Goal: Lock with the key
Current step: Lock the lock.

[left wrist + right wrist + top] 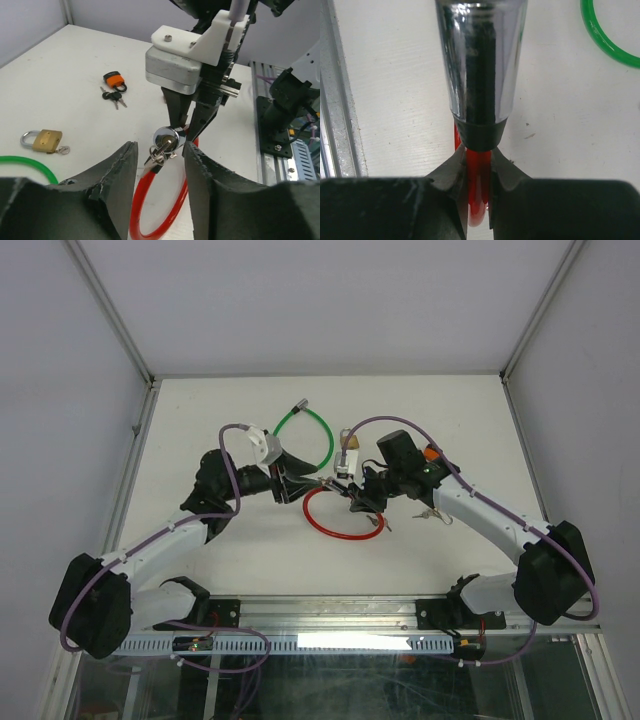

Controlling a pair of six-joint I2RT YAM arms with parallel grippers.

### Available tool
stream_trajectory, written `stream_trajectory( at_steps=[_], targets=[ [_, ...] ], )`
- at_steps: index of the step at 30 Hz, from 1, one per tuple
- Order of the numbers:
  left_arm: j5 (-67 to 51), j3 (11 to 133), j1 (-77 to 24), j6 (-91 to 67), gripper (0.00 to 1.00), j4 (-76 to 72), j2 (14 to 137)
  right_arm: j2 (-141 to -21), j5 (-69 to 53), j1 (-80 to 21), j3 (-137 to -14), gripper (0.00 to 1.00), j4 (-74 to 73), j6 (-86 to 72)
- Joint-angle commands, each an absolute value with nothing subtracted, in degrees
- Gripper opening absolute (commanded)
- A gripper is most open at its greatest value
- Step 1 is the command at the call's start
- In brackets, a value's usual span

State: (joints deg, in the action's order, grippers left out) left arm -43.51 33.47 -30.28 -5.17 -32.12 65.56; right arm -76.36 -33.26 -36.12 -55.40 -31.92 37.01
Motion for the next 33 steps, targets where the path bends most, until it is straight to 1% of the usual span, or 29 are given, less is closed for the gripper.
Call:
stream_trajectory(
  at_steps=[1,5,6,7,15,16,19,20,22,29,33],
  targets=[
    [-38.4,33.8,-30.1,-5.4,0.51,-32.3,61.7,-77.1,-33.1,-36.2,-56.5,0.00,-32.4,37.2],
    [-34.7,29.8,-30.1,-2.6,0.89,-38.6,57.2,-77.1,-33.3,-36.2,-56.5,0.00,-32.4,37.3],
    [-33.9,29.3,-30.1,-2.7,0.97,-40.3,56.7,-77.2,-33.2,-36.2,-56.5,0.00,-32.4,37.2],
    [-33.6,29.4,-30.1,-2.5,0.99,-40.9,56.5,-77.2,-33.2,-36.3,-56.5,0.00,-32.5,37.3],
    [-40.9,37.3,-29.9,4.0,0.99,-31.4,64.1,-77.2,-33.4,-36.2,-56.5,0.00,-32.5,37.3],
    [-41.8,38.1,-29.9,4.6,0.97,-30.4,65.3,-77.2,-33.3,-36.3,-56.5,0.00,-32.5,37.3],
    [-43.7,40.2,-29.6,5.1,0.80,-27.9,68.3,-77.2,-33.4,-36.2,-56.5,0.00,-32.4,37.3],
    [-44.0,40.8,-29.5,5.1,0.77,-27.1,69.0,-77.2,-33.4,-36.3,-56.5,0.00,-32.5,37.3],
    [-44.7,41.6,-29.3,4.9,0.74,-26.1,69.9,-77.2,-33.4,-36.2,-56.5,0.00,-32.5,37.3],
    [-46.8,41.6,-28.8,4.5,0.53,-26.0,70.4,-77.2,-33.4,-36.2,-56.4,0.00,-32.5,37.3],
    [-49.7,42.3,-28.7,3.7,0.44,-26.2,71.4,-77.2,-33.3,-36.3,-56.4,0.00,-32.5,37.2]
  ],
)
